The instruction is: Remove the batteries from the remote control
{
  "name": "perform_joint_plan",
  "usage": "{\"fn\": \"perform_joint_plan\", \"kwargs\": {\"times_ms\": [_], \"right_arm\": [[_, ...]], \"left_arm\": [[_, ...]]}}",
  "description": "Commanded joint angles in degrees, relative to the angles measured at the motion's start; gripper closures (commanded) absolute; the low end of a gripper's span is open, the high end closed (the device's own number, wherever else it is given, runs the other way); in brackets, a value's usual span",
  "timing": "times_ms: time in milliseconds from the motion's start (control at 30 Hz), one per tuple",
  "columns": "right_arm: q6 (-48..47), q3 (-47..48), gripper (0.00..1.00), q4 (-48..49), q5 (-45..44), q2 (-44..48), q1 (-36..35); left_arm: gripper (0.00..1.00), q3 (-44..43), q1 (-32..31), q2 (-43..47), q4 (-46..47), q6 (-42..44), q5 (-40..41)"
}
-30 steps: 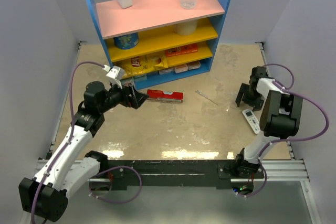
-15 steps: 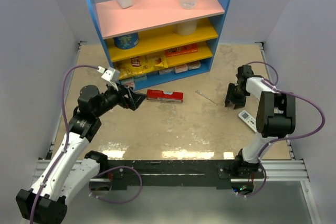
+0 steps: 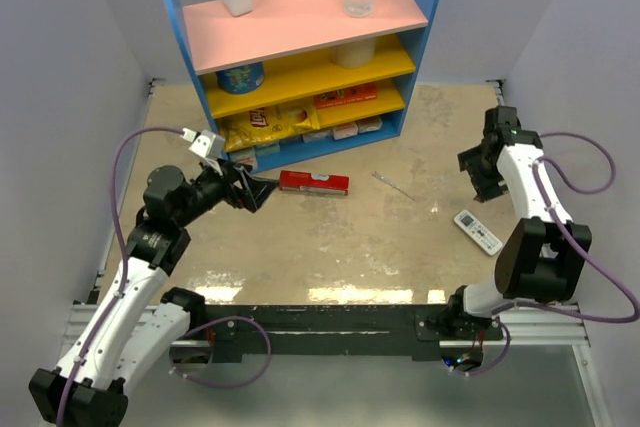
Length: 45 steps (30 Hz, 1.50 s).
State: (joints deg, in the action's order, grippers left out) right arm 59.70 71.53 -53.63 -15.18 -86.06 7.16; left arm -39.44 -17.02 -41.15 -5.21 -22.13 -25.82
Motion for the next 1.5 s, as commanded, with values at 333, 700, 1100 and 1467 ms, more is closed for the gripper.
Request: {"fn": "perform_joint_plan", "kwargs": {"times_ms": [333, 700, 1100, 1467], "right_arm": [[26.87, -18.88, 0.02, -0.70, -1.09, 8.46, 10.33], [29.50, -22.39, 0.01, 5.72, 0.33, 5.55, 11.74], [30.83, -24.15, 0.02, 8.01, 0.76, 0.99, 12.00], [25.74, -26.43, 0.27, 14.42, 2.43, -2.71, 12.00]], "left_arm": [[0.02, 0.15, -1.44, 0.98, 1.52, -0.81, -0.54], [0.02, 0.07, -1.62, 1.07, 1.17, -0.55, -0.28], [0.02, 0.07, -1.71, 1.42, 1.26, -0.28, -0.28], [0.02, 0.15, -1.71, 1.24, 1.26, -0.28, -0.02]]}}
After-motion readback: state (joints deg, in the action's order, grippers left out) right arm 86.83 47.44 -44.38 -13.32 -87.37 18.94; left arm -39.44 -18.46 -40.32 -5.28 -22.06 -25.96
